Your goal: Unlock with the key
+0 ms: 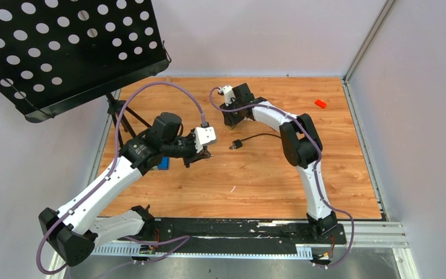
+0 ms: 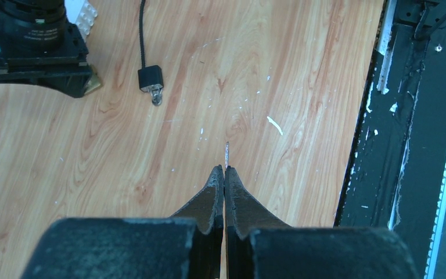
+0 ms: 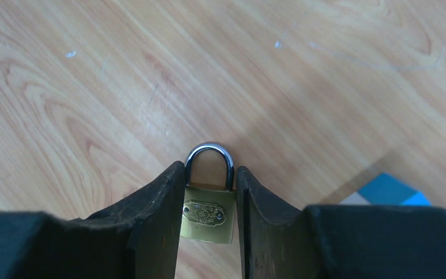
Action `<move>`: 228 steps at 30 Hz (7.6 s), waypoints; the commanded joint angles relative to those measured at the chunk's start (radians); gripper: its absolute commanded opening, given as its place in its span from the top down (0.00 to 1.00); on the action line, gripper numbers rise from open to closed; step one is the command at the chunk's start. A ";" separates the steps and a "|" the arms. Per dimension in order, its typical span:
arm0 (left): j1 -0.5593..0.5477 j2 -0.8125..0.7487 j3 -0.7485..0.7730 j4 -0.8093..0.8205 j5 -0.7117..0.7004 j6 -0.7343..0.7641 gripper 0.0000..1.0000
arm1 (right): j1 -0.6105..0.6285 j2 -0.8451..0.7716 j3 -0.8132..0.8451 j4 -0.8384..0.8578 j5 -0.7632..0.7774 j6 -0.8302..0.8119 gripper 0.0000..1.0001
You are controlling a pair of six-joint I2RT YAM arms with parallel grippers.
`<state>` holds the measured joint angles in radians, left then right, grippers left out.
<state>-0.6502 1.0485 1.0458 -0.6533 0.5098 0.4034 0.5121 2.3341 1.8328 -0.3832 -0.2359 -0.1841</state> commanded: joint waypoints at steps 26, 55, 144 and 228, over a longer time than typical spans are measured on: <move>0.001 -0.053 -0.006 0.035 -0.003 0.005 1.00 | 0.004 -0.264 -0.370 -0.120 0.032 -0.031 0.42; 0.000 -0.062 -0.012 0.046 -0.023 0.004 1.00 | 0.040 -0.357 -0.459 -0.092 -0.245 -0.055 0.41; 0.001 -0.093 -0.017 0.047 -0.034 0.010 1.00 | -0.003 -0.088 -0.121 -0.419 -0.216 -0.777 0.43; -0.098 0.412 0.339 0.167 0.408 -0.722 1.00 | -0.058 -1.509 -0.959 -0.188 -0.640 -0.935 1.00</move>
<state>-0.7483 1.4719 1.3582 -0.5041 0.9421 -0.2909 0.4614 0.8509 0.8791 -0.5652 -0.8001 -1.0332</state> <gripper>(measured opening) 0.006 0.400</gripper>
